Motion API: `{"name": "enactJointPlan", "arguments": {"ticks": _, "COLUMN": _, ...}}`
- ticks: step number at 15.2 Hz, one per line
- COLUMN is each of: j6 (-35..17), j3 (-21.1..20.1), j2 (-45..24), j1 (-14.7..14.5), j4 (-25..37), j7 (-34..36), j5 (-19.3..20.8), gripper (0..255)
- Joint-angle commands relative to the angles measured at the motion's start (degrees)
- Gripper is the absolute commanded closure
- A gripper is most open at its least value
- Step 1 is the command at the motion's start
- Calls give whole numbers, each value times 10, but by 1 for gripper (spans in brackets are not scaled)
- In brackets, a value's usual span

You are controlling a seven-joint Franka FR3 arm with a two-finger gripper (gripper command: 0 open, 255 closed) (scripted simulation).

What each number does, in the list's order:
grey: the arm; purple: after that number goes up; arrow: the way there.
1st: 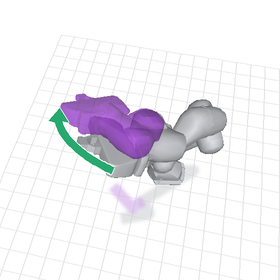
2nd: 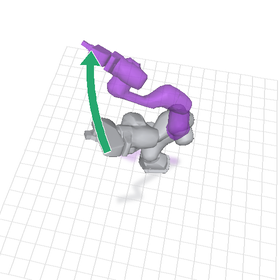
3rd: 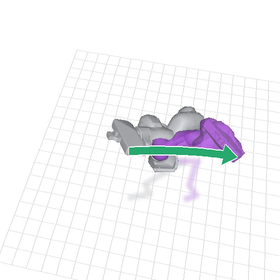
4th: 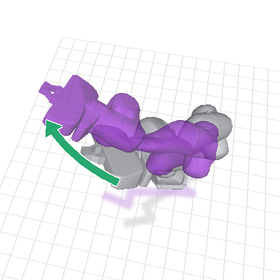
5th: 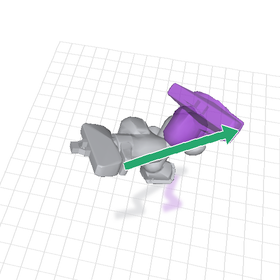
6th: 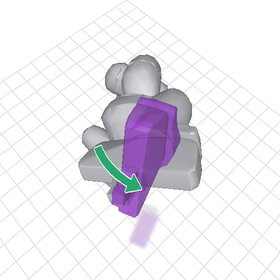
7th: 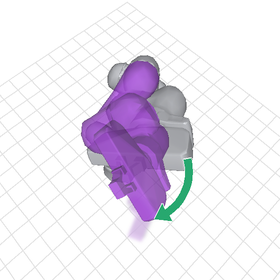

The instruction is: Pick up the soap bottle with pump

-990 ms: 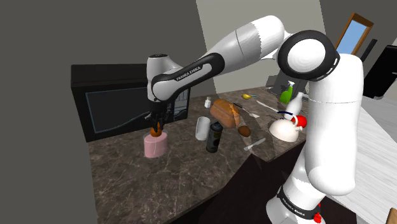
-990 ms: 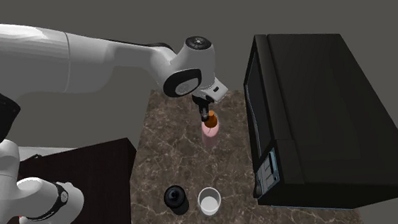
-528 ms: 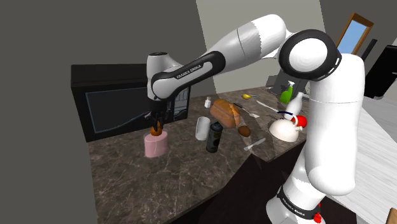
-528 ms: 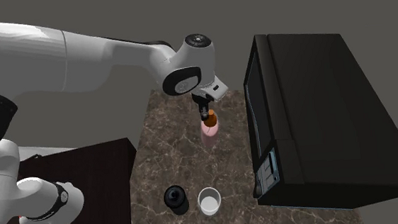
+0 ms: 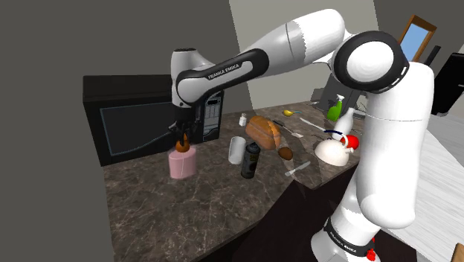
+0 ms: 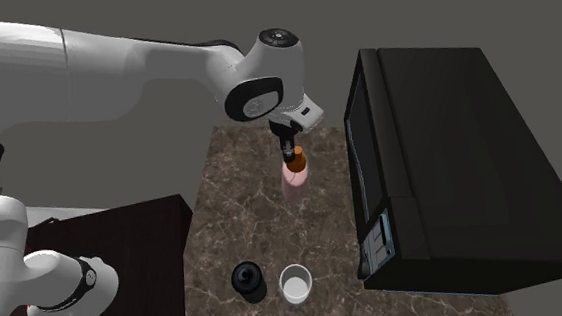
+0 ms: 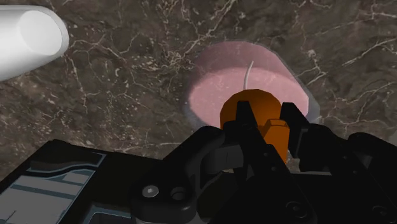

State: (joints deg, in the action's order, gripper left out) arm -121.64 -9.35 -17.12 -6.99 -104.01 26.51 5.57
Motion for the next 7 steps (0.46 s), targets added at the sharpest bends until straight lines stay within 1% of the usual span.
{"name": "enactJointPlan", "arguments": {"ticks": 1, "j6": 17, "j3": 0, "j2": 6, "j1": 1, "j4": 11, "j7": -2, "j5": -2, "gripper": 255}}
{"name": "enactJointPlan", "arguments": {"ticks": 5, "j6": 44, "j3": -1, "j2": 17, "j1": 1, "j4": 28, "j7": -5, "j5": -5, "gripper": 255}}
{"name": "enactJointPlan", "arguments": {"ticks": 7, "j6": 45, "j3": -1, "j2": 17, "j1": 1, "j4": 28, "j7": -5, "j5": -5, "gripper": 255}}
